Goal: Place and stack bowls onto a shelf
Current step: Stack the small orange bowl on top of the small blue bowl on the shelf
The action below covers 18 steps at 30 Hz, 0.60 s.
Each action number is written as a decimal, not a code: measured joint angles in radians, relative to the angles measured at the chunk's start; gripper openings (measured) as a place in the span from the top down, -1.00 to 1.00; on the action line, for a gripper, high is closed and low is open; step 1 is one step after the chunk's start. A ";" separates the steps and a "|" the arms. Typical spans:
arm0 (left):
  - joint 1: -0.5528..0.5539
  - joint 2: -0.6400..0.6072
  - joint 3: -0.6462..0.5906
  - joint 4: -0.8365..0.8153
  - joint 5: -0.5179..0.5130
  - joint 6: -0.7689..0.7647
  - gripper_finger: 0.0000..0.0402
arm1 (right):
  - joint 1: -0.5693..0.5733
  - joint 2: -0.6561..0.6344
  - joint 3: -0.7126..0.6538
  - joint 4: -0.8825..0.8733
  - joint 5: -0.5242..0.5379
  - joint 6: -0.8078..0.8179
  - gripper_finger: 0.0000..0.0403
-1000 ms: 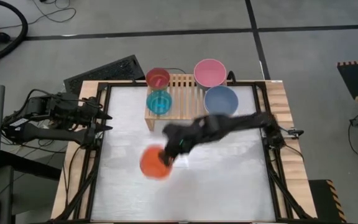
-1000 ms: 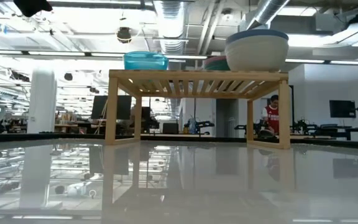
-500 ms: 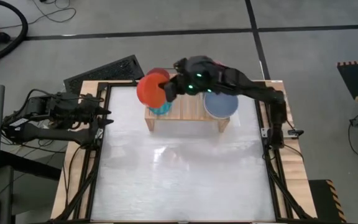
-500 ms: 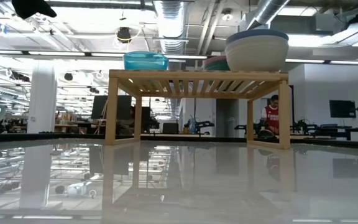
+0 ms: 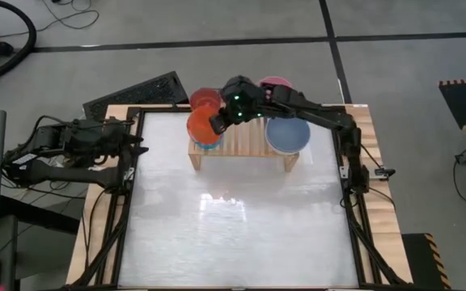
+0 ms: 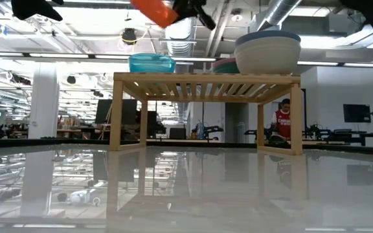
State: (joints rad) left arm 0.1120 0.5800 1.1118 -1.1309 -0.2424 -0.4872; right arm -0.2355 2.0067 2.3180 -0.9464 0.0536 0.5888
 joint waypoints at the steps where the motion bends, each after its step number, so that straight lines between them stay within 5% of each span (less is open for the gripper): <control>1: 0.000 0.000 0.000 0.003 -0.008 -0.003 -0.06 | -0.003 0.017 -0.001 -0.009 0.001 -0.012 0.89; 18: 0.000 0.002 0.000 0.008 -0.094 -0.087 -0.06 | -0.083 0.091 0.000 -0.076 0.011 -0.126 0.89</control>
State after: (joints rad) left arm 0.1120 0.5823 1.1118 -1.1229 -0.3361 -0.5746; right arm -0.3183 2.0979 2.3177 -1.0226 0.0647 0.4632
